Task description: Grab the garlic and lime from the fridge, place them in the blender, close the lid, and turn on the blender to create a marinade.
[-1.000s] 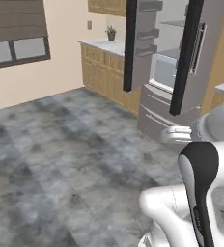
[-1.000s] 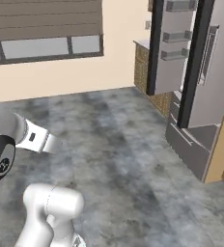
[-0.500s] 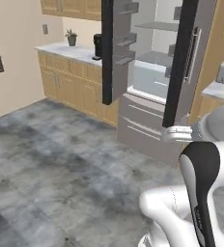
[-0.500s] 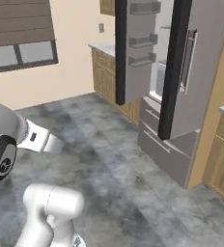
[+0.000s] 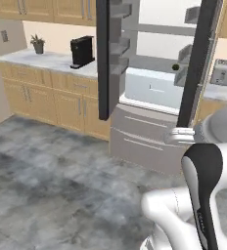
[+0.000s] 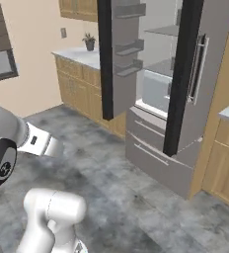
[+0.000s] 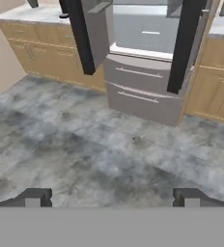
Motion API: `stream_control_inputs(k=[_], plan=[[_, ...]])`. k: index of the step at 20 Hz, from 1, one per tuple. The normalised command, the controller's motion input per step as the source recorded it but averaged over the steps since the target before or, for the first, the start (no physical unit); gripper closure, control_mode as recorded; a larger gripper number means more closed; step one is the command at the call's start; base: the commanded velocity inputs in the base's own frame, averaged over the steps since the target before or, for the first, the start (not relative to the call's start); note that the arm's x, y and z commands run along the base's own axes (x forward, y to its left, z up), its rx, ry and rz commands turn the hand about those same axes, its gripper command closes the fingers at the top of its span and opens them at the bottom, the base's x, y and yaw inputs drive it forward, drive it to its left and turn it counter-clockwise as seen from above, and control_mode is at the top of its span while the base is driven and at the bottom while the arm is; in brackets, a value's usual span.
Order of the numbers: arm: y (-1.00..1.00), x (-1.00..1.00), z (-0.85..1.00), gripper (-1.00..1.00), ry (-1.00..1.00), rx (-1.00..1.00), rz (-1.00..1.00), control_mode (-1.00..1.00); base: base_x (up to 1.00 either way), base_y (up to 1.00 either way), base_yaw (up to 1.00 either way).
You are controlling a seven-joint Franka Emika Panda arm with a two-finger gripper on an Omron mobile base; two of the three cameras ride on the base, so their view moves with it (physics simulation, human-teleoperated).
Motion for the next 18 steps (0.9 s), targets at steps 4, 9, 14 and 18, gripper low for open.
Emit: stream_control_inputs(k=[4,9,14,18], plan=[[0.0,0.0,0.0,-1.0,0.0,0.0,0.0,1.0,1.0,0.8,-0.52],[0.0,0.0,0.0,-1.0,0.0,0.0,0.0,1.0,1.0,0.8,-0.56],[0.0,0.0,0.0,-1.0,0.0,0.0,0.0,1.0,1.0,0.69,-0.49],[0.0,0.0,0.0,-1.0,0.0,0.0,0.0,1.0,0.99,0.09,-0.38]])
